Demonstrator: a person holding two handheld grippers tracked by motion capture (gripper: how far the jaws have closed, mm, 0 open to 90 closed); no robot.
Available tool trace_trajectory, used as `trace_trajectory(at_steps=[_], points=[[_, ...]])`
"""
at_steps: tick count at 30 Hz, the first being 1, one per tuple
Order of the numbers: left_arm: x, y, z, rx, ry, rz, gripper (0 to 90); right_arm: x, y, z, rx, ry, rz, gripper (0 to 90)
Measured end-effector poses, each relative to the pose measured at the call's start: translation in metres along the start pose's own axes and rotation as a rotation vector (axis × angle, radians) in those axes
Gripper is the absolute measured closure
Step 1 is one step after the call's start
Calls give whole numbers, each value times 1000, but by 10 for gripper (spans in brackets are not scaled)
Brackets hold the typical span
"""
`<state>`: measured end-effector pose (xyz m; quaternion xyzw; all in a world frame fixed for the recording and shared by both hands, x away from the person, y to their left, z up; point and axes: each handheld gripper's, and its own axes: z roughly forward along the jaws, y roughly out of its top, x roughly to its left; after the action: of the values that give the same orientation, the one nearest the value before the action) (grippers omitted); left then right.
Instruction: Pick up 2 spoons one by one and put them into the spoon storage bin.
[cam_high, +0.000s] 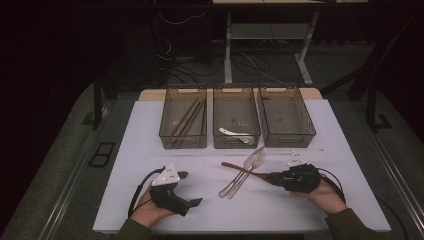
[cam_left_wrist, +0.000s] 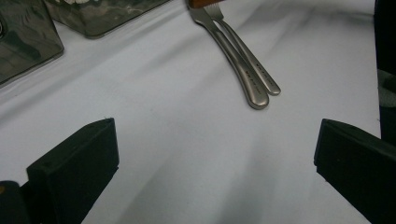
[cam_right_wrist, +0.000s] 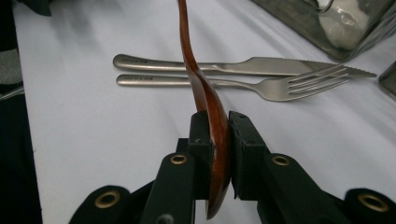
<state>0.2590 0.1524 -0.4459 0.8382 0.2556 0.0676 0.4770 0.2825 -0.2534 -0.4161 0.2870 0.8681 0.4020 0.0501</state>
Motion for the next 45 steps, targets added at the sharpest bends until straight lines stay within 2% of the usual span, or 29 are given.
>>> trace_trajectory(at_steps=[16, 28, 35, 45], points=[[1, 0, 0, 3, 3, 1, 0, -16, 18, -4, -66, -55, 51, 795], [1, 0, 0, 4, 2, 1, 0, -26, 28, -14, -121, -85, 76, 796], [1, 0, 1, 6, 1, 6, 0, -32, 36, -15, -128, -106, 93, 795], [1, 0, 0, 4, 1, -1, 0, -38, 53, -6, -129, -152, 102, 795]])
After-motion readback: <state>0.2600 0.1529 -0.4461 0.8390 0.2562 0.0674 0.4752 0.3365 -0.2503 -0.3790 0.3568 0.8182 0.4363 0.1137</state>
